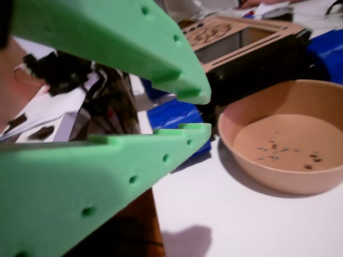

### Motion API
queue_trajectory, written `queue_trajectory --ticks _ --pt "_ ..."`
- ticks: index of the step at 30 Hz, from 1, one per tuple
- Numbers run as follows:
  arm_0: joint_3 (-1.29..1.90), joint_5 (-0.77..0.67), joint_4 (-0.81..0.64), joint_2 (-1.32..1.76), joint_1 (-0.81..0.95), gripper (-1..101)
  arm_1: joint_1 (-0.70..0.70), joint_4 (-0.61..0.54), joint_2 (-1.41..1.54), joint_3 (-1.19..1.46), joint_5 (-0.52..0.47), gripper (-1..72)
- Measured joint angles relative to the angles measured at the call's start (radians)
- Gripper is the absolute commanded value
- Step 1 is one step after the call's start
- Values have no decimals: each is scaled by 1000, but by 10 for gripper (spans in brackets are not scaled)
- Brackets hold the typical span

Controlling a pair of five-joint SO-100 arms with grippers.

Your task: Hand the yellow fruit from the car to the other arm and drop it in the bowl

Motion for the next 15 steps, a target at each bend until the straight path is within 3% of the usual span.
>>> queue_trajectory --ticks 7,15 --pt "0 -183 0 160 184 -1 -51 -54 -14 0 -133 -1" --pt "0 -336 -37 195 365 -1 -218 -114 -5 0 -456 -1"
